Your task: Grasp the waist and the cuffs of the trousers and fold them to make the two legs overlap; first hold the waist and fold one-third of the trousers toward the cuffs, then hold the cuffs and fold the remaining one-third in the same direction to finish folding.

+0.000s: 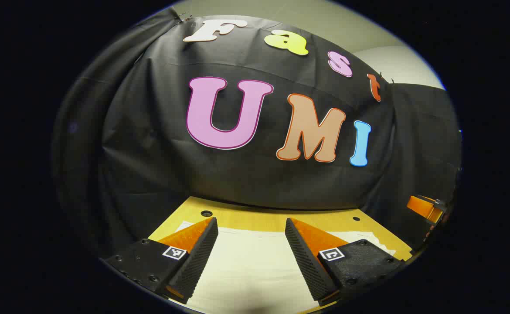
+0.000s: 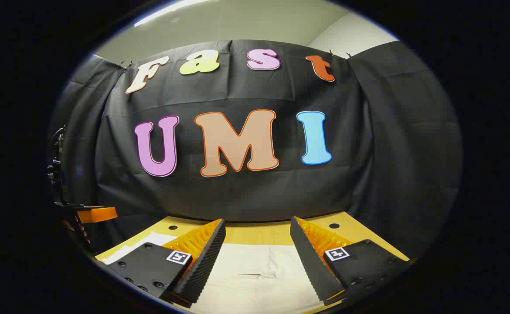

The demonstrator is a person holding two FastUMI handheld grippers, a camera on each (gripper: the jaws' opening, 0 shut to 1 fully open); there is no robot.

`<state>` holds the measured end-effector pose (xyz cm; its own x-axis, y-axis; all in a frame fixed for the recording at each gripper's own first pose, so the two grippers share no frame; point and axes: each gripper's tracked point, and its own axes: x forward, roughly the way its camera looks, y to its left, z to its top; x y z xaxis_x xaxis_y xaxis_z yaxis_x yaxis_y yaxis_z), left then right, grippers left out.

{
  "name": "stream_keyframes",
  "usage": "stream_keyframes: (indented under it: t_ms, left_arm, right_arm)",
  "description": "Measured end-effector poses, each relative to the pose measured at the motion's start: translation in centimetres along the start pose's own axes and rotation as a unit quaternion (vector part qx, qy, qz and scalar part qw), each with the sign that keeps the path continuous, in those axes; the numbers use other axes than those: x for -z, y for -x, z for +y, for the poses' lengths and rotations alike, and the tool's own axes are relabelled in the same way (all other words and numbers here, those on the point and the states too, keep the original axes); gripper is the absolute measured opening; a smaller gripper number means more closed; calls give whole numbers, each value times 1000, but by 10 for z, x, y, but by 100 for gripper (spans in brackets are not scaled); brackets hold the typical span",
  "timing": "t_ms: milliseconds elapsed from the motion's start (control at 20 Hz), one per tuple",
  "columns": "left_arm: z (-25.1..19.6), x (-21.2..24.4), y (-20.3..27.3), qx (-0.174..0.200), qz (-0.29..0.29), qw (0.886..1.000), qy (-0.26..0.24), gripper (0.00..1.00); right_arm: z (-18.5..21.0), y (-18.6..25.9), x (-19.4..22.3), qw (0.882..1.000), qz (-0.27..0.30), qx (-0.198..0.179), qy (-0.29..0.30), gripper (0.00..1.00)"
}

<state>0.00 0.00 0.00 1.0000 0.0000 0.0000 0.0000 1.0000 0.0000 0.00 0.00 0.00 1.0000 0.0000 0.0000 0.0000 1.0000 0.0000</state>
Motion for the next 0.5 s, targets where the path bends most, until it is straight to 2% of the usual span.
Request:
stream_keyframes:
  t_ms: [300,500]
  left_arm:
    - [5,6,4,-12,4,1000,-11,94]
    - [4,11,4,-4,12,1000,-27,94]
  right_arm:
    - [1,-3,4,1000,6,-4,2,95]
    - [3,-4,6,1000,8,-5,1,95]
